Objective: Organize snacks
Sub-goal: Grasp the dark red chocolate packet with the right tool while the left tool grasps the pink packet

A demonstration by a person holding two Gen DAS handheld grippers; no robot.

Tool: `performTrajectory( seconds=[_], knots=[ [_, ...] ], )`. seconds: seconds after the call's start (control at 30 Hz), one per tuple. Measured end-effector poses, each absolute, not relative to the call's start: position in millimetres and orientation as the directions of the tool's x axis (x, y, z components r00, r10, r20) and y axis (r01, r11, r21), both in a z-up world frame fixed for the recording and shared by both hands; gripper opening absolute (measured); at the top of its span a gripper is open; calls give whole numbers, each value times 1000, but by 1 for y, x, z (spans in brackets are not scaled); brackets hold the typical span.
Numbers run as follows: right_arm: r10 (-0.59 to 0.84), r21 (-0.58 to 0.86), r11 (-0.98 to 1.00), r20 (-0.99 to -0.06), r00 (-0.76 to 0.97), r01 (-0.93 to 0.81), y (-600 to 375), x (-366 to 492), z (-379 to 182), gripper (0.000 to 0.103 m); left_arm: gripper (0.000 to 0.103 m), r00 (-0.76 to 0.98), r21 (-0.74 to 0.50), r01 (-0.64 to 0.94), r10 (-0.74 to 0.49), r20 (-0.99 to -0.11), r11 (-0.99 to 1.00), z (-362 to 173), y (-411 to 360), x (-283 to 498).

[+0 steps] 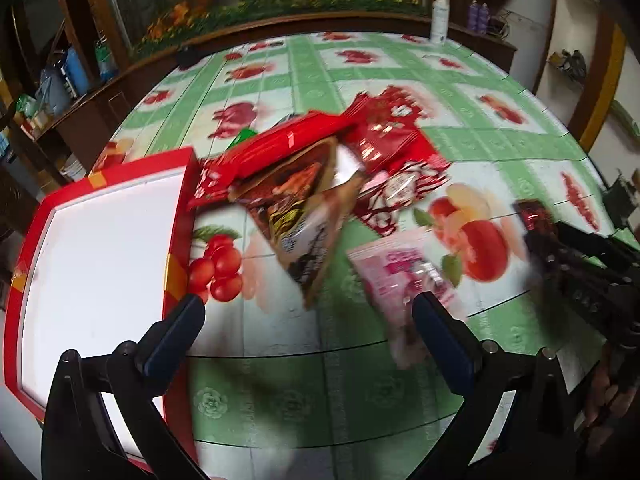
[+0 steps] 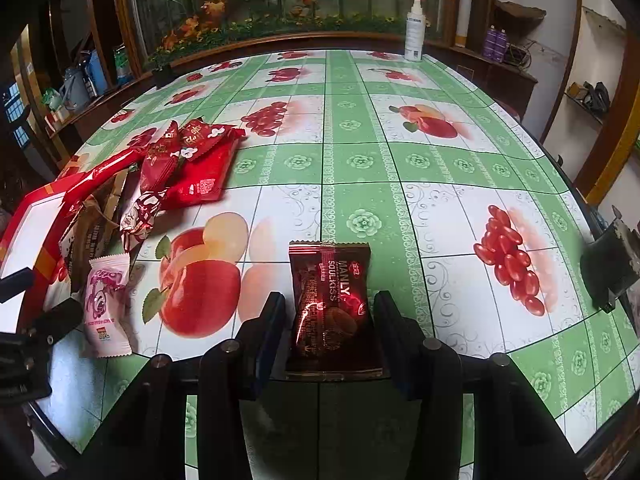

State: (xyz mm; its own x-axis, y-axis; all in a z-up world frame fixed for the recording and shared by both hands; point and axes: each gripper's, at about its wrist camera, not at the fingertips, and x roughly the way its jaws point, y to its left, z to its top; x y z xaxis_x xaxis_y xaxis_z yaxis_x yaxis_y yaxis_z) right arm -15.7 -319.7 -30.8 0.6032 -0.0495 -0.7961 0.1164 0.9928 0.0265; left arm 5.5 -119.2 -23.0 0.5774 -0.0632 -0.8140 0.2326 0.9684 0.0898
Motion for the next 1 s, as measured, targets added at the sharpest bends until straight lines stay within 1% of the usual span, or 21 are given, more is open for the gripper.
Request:
performTrajectory(
  seconds=[0.13,0.3,0.43,0.5,0.53,0.63,0.7,0.73,0.8,0.93,1.0],
  knots=[
    [-43,27,994,-795,605,106,-319,-15,-31,49,103,560,33,259,-122,-819,965,-18,-129,6],
    [-30,40,994,-794,607,101,-319,-14,-31,51,103,474,-53,251,-171,-864,967,-29,-146,19],
    [-17,53,994,-793,608,97,-320,-15,-31,52,103,433,-69,193,-148,-889,979,-45,-153,33],
    [-12,56,994,-793,609,93,-320,-15,-31,54,103,417,-40,171,-110,-902,984,-53,-154,37],
    [-10,57,994,-794,608,90,-320,-15,-31,55,103,437,-15,172,-90,-895,985,-52,-155,37],
    [5,61,996,-797,604,72,-318,-14,-31,64,103,444,21,174,-59,-894,985,-54,-155,38],
    [7,51,997,-802,597,56,-314,-13,-32,73,103,454,21,176,-62,-889,984,-54,-151,39],
    [0,39,998,-806,592,54,-312,-13,-32,75,103,457,21,174,-62,-887,985,-53,-148,39],
    [-21,15,998,-815,579,58,-309,-11,-33,86,103,465,21,170,-62,-883,985,-53,-141,41],
    [-7,41,996,-824,567,73,-318,-13,-34,89,103,477,20,198,-78,-876,980,-53,-126,44],
    [-10,45,995,-827,562,84,-322,-13,-34,91,99,488,19,210,-88,-868,978,-52,-118,45]
  ],
)
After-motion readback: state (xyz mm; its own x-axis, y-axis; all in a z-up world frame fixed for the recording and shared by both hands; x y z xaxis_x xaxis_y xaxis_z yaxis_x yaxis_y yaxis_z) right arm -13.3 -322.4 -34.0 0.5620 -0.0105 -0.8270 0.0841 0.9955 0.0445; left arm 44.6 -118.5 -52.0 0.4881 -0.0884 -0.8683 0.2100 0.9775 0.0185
